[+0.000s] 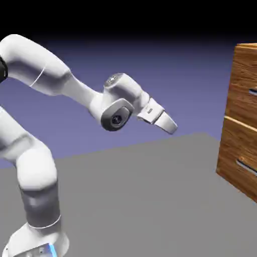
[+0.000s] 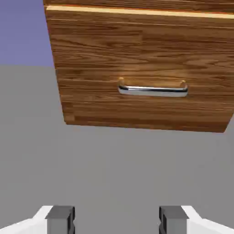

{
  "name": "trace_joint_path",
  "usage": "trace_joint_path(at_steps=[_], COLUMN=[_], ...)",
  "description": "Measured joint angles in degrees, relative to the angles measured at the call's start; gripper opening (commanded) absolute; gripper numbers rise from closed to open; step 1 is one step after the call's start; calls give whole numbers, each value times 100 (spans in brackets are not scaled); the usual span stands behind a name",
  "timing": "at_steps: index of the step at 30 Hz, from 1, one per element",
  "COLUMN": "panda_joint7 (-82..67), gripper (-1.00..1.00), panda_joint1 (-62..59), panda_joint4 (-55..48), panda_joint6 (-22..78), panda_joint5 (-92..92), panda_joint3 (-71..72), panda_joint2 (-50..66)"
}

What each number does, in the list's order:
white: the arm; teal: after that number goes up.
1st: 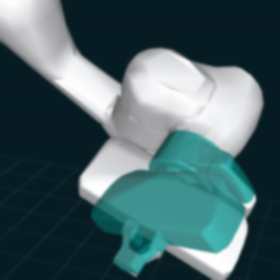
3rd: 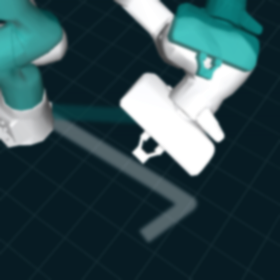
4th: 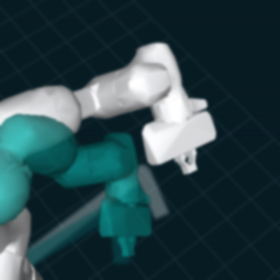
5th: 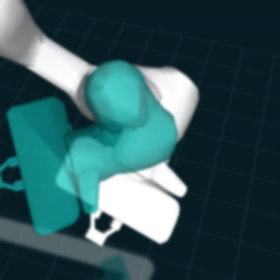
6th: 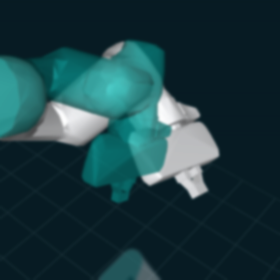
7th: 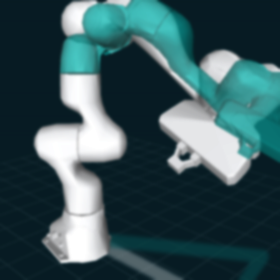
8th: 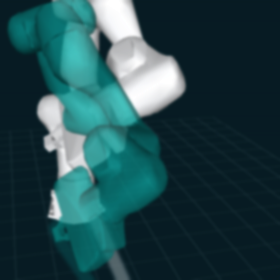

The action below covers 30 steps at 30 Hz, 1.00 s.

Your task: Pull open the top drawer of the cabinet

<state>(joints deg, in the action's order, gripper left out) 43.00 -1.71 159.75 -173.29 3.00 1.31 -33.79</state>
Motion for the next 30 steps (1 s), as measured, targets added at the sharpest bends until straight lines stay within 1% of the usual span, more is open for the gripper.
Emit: trace_joint_path(at_steps=[30], panda_joint7=[1351], gripper=[0], panda_joint1=[-5963], panda_joint4=[-3103], panda_joint6=[1780], panda_joint5=[7475], panda_joint3=[3257], panda_joint2=[-2820])
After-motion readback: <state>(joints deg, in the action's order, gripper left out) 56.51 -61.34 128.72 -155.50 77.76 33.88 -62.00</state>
